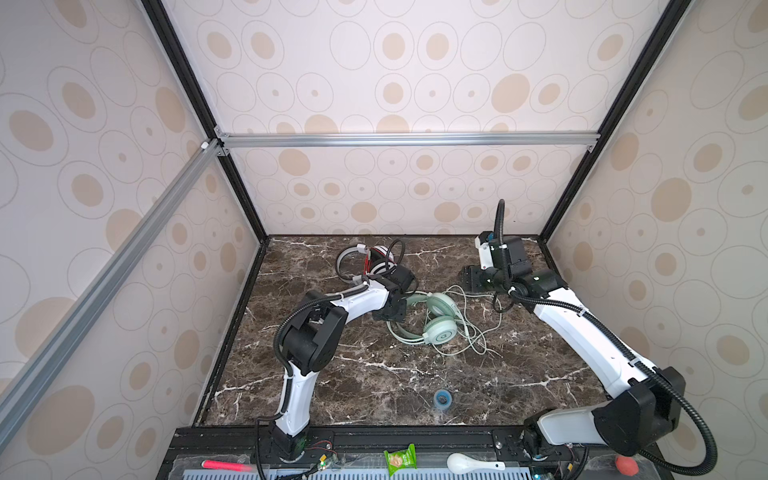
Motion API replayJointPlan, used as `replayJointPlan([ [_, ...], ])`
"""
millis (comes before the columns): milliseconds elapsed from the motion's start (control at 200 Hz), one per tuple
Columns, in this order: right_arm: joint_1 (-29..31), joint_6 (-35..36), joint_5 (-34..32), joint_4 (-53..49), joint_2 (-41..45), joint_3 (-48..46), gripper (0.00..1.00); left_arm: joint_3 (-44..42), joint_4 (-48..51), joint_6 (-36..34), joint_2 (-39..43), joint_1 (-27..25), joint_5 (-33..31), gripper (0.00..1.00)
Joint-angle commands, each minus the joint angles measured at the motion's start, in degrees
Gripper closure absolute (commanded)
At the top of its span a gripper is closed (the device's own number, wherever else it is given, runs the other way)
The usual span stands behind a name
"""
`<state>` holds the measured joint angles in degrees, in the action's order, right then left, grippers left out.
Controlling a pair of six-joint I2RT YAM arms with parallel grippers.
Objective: Wrap the headphones
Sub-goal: 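Open the right gripper and move it to the green cable while left holds, then raise the green headphones with the left gripper while the right reaches the cable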
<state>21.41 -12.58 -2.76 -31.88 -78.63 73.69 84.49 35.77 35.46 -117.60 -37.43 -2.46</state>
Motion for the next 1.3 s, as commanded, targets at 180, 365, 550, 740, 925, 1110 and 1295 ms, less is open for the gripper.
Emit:
replayJointPlan([
  [180,-0.3,0.1,0.4,0.8,-0.4,-0.9,0.26,2.2,4.1,3.1,-3.3,-2.9,-6.2,0.67],
  [365,-0.3,0.6,-0.1,-0.2,-0.3,-1.1,0.27,1.5,1.8,2.5,-1.9,-3.0,-8.4,0.88],
  [550,-0.3,1.8,0.3,-0.4,0.3,-1.0,0.27,2.3,0.5,0.4,3.3,-2.5,-11.3,1.0],
  [740,-0.3,3.6,4.0,2.7,2.1,-1.8,0.28,6.8,-0.3,-5.1,9.3,-1.8,-11.8,1.0],
  [925,-0.3,5.9,3.4,8.8,8.4,-4.4,0.31,14.4,3.9,-9.5,13.7,0.4,-13.6,1.0],
  [1110,-0.3,8.9,6.7,11.5,9.9,-3.8,0.29,21.8,5.5,-15.3,17.2,2.8,-13.0,1.0],
  [1295,-0.3,8.1,4.3,17.5,15.0,-6.5,0.27,33.1,9.5,-18.2,17.1,7.2,-10.6,1.0],
])
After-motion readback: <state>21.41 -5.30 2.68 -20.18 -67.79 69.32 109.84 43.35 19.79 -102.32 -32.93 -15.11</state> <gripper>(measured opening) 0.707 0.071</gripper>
